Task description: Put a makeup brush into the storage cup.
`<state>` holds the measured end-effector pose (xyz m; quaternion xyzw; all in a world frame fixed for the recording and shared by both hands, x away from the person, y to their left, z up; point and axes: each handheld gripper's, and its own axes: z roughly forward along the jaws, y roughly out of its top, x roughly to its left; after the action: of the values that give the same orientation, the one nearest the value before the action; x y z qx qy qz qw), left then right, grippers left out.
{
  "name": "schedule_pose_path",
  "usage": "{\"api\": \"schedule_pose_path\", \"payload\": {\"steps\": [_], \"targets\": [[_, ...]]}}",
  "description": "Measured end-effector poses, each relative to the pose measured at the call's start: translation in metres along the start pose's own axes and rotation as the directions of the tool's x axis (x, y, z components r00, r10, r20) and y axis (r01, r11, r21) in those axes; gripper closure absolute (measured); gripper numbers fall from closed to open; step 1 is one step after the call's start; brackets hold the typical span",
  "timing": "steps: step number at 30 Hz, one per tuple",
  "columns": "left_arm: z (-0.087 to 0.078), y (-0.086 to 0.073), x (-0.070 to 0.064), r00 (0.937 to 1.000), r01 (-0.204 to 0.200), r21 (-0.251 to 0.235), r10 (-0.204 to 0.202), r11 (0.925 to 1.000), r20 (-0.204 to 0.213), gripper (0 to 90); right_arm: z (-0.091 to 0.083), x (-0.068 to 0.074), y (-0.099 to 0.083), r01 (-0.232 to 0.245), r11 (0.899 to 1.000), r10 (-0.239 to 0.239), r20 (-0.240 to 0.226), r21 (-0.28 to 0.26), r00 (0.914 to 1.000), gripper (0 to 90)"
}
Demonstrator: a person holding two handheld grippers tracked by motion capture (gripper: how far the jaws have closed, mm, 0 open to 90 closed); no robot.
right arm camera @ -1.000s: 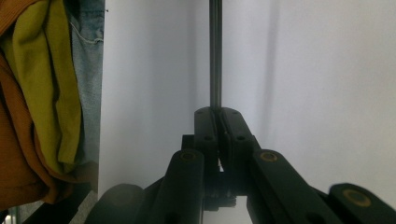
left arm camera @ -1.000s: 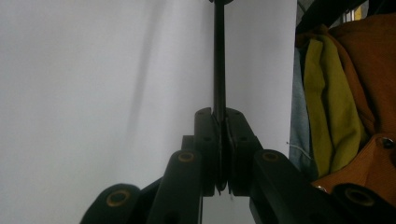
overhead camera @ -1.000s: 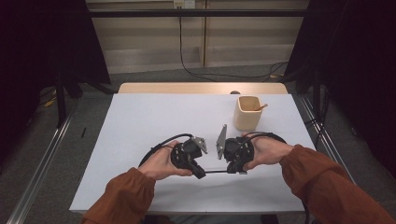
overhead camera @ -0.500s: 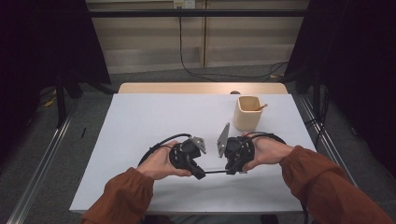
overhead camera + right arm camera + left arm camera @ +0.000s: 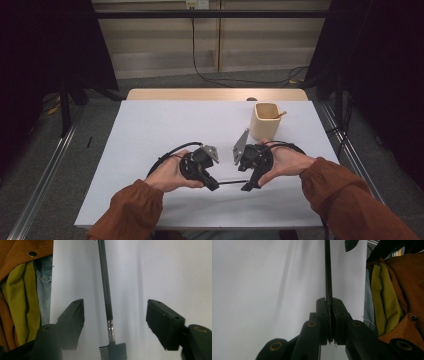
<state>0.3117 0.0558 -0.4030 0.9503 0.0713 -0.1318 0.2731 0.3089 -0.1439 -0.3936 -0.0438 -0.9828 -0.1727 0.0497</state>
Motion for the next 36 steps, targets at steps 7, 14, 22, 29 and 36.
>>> {"api": "schedule_pose_path", "payload": {"steps": [7,14,22,29,36], "targets": [[0.000,-0.004,-0.001,1.0000,0.009,-0.015,-0.009,0.9998,0.001,85.4,-0.003,-0.001,-0.005,-0.030,0.995,0.030,0.005,-0.098,0.9995,17.7],[0.003,-0.009,0.000,0.9999,0.010,-0.025,-0.010,0.9996,-0.008,85.4,-0.003,0.001,-0.009,-0.047,0.988,0.049,0.006,-0.144,0.9988,10.7],[-0.001,-0.012,-0.001,0.9998,0.015,-0.032,-0.015,0.9994,-0.010,85.4,-0.006,-0.001,-0.016,-0.047,0.968,0.057,0.037,-0.245,0.9977,8.8],[-0.004,-0.015,-0.003,0.9996,0.018,-0.053,-0.019,0.9984,-0.021,85.4,-0.014,0.000,-0.022,-0.056,0.949,0.079,0.062,-0.309,0.9950,7.6],[-0.009,-0.019,-0.004,0.9989,0.023,-0.079,-0.026,0.9966,-0.039,85.3,-0.019,0.001,-0.033,-0.090,0.918,0.137,0.094,-0.387,0.9861,8.2]]}}
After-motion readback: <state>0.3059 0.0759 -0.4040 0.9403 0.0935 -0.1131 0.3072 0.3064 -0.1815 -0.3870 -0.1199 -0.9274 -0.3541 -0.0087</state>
